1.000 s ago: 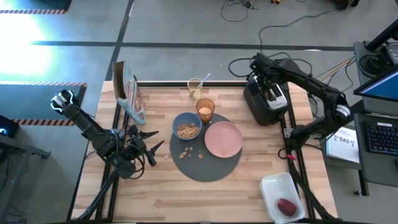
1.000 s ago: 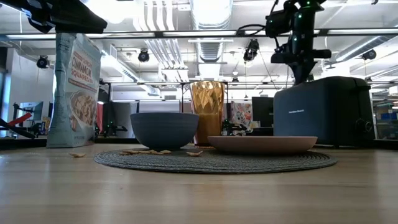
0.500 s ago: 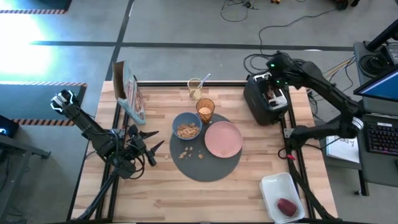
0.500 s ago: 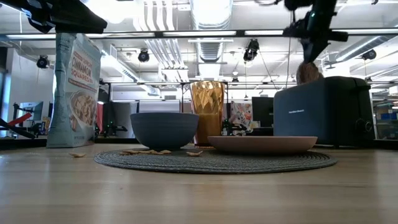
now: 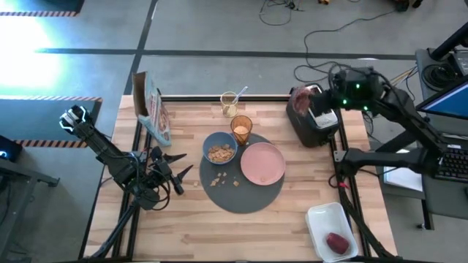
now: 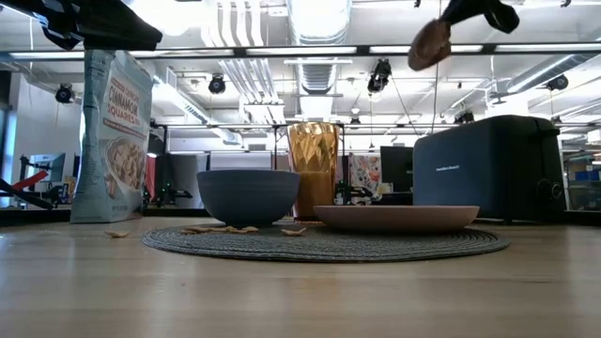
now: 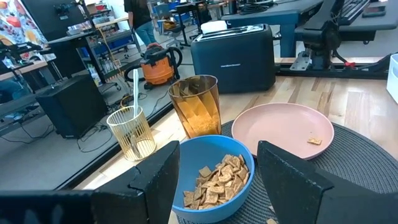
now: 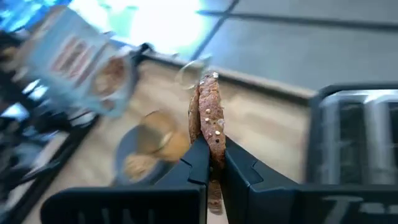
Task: Arrange a breakfast setting
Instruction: Put the bagel into the pink plate on the gray table placemat
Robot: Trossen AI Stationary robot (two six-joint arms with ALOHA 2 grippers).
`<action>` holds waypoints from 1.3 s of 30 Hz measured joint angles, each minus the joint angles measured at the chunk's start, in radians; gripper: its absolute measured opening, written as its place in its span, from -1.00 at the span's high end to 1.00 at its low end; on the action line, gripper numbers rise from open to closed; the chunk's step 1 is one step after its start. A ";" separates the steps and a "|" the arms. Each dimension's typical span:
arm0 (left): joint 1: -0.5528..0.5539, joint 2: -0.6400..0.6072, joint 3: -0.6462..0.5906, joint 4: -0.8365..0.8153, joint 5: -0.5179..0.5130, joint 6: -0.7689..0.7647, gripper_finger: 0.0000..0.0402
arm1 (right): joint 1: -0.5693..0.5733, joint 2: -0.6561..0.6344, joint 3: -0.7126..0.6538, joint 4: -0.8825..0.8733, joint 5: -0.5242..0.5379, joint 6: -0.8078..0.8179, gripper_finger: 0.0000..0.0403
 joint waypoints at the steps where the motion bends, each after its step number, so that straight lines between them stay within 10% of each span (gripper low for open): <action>1: 0.000 0.000 0.000 0.000 0.000 0.000 0.01 | 0.039 0.002 -0.007 0.001 0.005 0.018 0.95; 17: 0.000 0.000 0.000 -0.001 -0.001 0.007 0.01 | 0.620 0.337 -0.171 0.177 0.289 0.155 0.94; 39: 0.005 0.000 0.019 0.023 -0.110 -0.077 0.01 | 0.780 0.808 -0.141 0.045 0.597 0.010 0.94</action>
